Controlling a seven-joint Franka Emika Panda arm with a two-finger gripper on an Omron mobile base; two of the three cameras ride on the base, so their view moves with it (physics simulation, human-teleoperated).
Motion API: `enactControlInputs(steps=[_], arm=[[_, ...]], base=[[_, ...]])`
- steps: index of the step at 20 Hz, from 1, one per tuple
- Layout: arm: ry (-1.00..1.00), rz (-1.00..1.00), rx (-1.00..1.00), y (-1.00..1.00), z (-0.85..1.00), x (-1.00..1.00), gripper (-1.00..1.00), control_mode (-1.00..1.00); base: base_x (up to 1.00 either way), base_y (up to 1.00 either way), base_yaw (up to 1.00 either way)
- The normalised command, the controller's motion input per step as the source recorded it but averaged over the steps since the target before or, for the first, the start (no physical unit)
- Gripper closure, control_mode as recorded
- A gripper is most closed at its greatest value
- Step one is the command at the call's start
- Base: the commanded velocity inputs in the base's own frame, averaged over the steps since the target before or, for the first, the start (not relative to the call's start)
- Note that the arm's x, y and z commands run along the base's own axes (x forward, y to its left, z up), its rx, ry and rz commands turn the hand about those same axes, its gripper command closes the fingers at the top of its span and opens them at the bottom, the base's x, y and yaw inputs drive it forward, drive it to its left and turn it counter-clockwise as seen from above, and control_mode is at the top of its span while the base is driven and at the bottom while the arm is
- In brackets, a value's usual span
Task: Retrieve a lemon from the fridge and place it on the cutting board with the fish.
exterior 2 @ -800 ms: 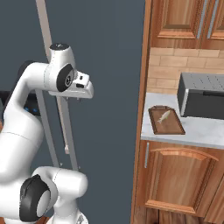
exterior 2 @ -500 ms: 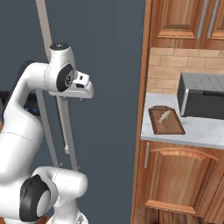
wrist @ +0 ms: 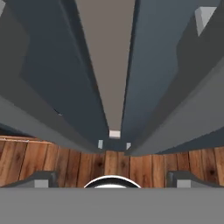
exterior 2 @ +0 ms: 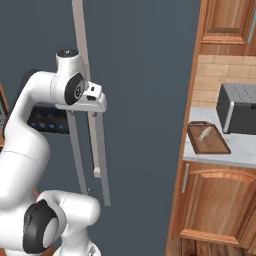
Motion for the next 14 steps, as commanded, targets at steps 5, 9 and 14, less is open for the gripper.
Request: enactControlInputs(steps=[5, 9, 14], arm=[[0.0, 0.0, 0.0, 0.0, 0.0, 0.0, -1.0, 1.0], [0.0, 0.0, 0.0, 0.0, 0.0, 0.0, -1.0, 1.0], [0.0, 0.0, 0.0, 0.0, 0.0, 0.0, -1.0, 1.0]], base=[[-0.36, 0.02, 0.0], [-0.46, -0.13, 0.0], [-0.58, -0.01, 0.0]])
